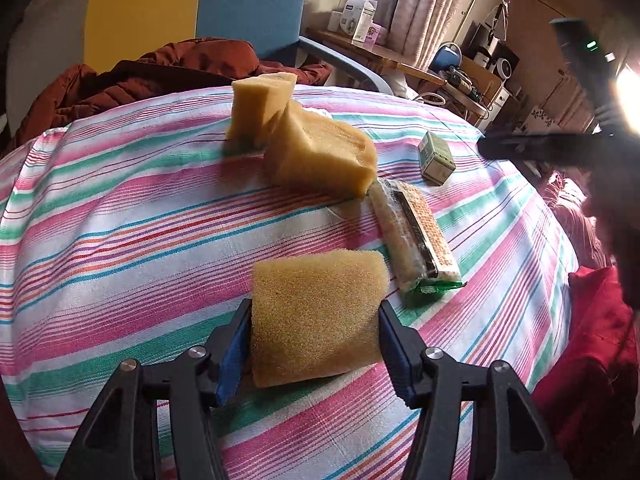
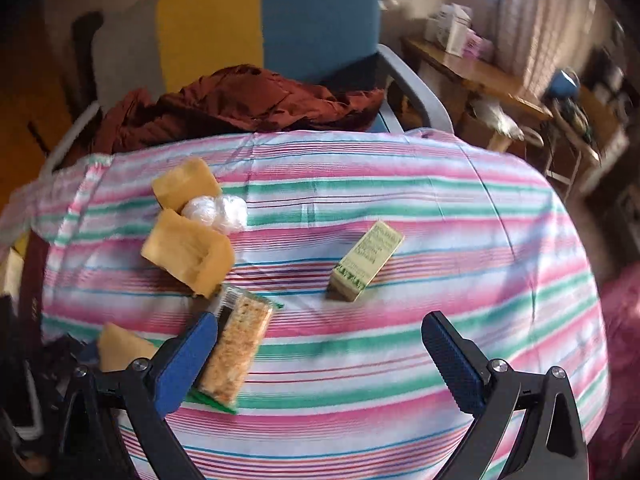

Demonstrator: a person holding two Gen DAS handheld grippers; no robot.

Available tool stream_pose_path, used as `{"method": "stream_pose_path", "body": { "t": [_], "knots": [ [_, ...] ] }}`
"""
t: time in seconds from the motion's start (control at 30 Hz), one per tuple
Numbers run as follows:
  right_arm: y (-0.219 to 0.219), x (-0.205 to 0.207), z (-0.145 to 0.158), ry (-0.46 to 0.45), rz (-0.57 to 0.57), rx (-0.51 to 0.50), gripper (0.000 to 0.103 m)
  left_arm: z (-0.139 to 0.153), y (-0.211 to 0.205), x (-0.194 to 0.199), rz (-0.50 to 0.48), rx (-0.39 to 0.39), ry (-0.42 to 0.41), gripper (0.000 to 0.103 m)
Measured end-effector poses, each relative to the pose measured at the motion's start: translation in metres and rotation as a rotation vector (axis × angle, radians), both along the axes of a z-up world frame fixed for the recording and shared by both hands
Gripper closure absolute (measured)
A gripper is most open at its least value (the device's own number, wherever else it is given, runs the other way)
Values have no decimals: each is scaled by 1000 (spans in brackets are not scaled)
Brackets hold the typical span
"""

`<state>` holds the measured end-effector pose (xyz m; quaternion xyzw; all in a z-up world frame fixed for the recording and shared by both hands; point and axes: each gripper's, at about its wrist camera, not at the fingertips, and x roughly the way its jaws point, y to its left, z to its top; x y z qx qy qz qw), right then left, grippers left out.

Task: Organize objects
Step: 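Grasp the green-white medicine box with the right tool while the left holds the sponge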

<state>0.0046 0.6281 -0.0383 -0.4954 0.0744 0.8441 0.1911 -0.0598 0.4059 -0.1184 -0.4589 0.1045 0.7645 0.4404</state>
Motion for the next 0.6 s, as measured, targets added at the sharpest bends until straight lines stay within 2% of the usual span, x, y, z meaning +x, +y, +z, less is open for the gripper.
{"method": "stream_pose_path", "body": {
  "t": [0.17,0.47,0.5,0.53,0.57,0.6],
  "knots": [
    [38,-25,-39,-164,112,101,0,-1,-1,0,1,14,-9,42],
    [62,-64,-74,-304,290,118,0,-2,1,0,4,31,-13,42],
    [62,-68,-78,-314,299,105,4,-2,1,-1,3,31,-13,42],
    [62,-71,-82,-318,301,82,14,-3,1,-1,1,32,-13,42],
    [64,-72,-84,-309,294,27,30,-2,1,-1,0,34,-13,42],
    [66,-71,-83,-282,282,-17,29,-3,1,-1,-2,34,-11,42]
  ]
}}
